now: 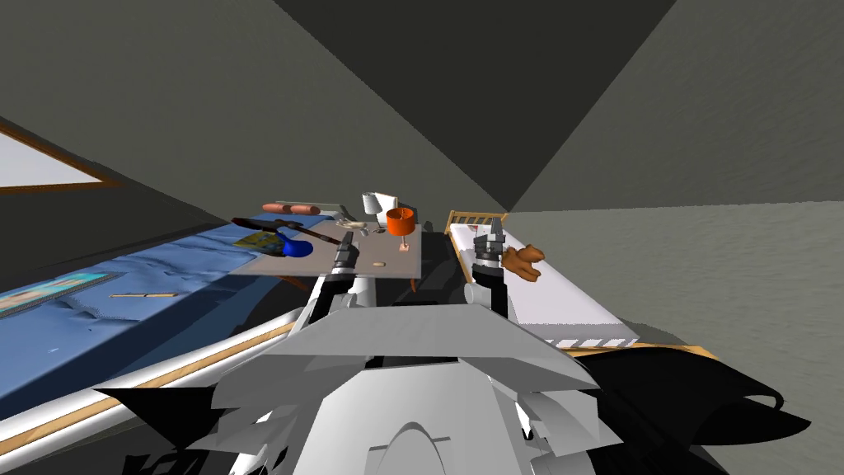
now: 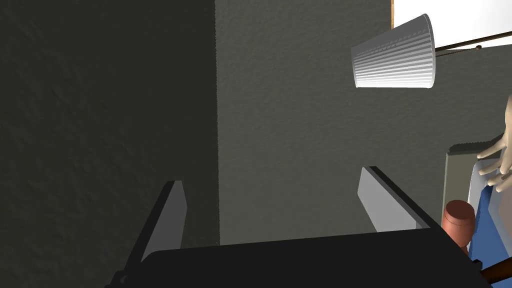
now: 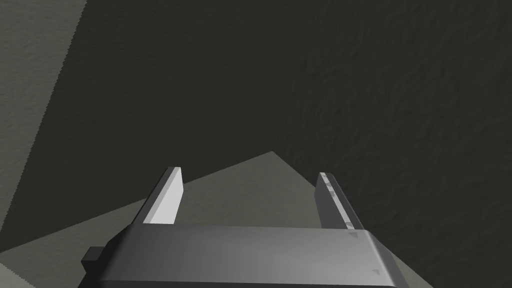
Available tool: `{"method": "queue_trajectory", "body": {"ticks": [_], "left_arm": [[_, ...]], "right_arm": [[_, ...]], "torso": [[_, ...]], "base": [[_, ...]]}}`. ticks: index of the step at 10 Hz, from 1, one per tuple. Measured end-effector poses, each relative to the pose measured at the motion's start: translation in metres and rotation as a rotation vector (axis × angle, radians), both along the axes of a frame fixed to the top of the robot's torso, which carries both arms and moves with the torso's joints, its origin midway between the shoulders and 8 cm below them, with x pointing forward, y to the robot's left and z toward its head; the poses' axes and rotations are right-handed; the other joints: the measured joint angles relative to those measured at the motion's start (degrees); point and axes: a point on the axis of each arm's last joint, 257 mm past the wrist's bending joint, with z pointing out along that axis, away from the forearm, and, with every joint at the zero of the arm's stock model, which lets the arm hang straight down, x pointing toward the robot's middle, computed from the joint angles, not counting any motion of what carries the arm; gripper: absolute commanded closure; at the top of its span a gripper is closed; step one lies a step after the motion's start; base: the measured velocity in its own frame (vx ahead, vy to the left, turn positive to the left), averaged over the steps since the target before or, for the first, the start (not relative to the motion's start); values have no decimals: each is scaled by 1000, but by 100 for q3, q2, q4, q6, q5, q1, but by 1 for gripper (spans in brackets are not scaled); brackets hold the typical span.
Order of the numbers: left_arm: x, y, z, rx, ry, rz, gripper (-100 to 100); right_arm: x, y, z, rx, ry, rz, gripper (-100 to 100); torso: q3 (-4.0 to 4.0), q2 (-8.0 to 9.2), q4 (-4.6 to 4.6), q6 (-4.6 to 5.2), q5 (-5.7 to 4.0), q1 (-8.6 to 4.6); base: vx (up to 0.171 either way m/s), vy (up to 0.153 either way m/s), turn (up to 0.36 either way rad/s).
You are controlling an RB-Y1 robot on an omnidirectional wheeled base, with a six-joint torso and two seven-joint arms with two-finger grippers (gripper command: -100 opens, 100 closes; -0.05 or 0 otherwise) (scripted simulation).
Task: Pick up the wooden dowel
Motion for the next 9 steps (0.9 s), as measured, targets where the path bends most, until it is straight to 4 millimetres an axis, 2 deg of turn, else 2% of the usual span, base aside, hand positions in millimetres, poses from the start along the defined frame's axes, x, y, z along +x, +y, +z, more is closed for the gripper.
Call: {"method": "queue_trajectory", "body": {"ticks": [4,6,7,9], "left_arm": [[19,23,-34,12,110,18,-100],[23,33,-62,12,166,31,-100],[25,36,-67,12,182,36,-100],[32,53,-90,10,253,58,-100]], "right_arm": [[0,0,0,0,0,0,0],[0,0,0,0,0,0,0],[0,0,0,0,0,0,0],[0,0,0,0,0,0,0]], "torso": [[-1,-2,-1,1,0,0],[-2,-3,-1,0,0,-1],[-2,-3,-1,-1,0,-1],[-1,-1,-1,1,0,-2]], "base": [[-15,-8,-52],[-12,-11,-55],[-14,-11,-54],[-19,-12,-82]]}}
